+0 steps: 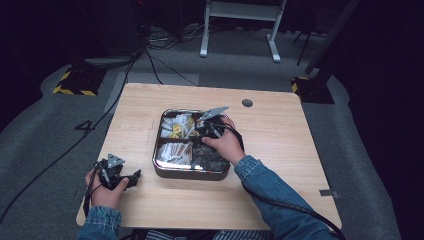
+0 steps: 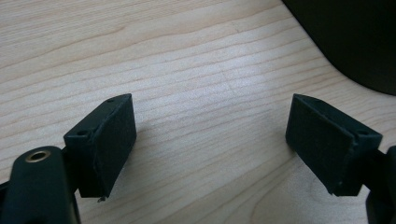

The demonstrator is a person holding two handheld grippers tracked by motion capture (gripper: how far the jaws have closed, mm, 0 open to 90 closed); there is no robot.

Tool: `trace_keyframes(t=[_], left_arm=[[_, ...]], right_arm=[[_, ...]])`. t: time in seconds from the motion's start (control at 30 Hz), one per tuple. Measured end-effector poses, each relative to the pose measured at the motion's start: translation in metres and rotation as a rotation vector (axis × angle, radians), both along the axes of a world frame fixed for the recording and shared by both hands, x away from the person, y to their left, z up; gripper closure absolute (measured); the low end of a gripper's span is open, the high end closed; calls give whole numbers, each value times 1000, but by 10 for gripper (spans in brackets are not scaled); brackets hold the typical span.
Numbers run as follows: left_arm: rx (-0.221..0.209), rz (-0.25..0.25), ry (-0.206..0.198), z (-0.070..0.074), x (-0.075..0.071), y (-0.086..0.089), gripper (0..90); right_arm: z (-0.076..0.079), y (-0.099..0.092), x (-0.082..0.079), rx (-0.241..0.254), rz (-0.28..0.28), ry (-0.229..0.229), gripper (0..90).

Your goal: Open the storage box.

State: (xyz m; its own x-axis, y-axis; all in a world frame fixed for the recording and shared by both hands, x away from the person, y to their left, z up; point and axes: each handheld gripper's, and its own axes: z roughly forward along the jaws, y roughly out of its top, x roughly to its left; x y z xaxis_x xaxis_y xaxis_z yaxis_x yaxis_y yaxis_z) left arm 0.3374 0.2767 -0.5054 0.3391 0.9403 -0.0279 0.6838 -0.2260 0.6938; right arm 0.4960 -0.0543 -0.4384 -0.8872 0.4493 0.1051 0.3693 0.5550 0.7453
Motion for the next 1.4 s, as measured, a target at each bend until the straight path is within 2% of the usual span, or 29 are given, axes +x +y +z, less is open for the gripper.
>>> trace_keyframes(t=[0.07,0.2,0.4,0.7,1.07,1.23,1.37,1.4], left_arm=[[0,0,0,0,0,0,165],[1,-2,0,0,0,0,165],[0,0,0,0,1,0,165],[-2,2,1,0,1,-1,164],[-2,3,1,0,2,-1,164],[-2,3,1,0,2,-1,165],[-2,2,4,0,2,-1,165],[-2,3,1,0,2,-1,164]], right_arm=[[-3,2,0,3,9,-8,573],[-3,5,-4,-27,15,-55,587],[-3,6,-6,-30,-1,-72,591],[-4,6,-8,-19,-18,-69,591],[-3,5,-12,-11,-31,-97,593],[6,6,-14,-19,-26,-112,593],[14,4,-15,-10,-26,-117,593],[21,1,-16,2,-30,-122,592]])
